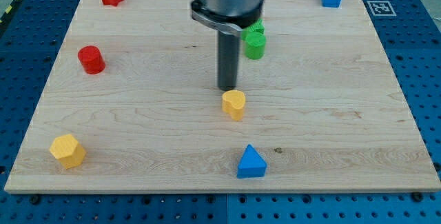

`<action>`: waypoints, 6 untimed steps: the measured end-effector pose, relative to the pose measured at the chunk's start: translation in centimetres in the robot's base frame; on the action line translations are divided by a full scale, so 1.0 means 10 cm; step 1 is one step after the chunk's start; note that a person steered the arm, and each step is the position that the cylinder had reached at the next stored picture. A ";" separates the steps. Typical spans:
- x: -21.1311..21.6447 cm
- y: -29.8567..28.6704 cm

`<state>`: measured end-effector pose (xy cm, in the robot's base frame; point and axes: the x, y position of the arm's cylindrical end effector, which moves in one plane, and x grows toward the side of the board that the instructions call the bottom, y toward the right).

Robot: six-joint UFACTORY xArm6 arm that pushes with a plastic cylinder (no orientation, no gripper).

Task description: Put your arm diagonally in between the yellow heart

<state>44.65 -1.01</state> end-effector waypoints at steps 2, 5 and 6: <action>-0.01 -0.53; 0.35 -0.86; 0.65 -0.81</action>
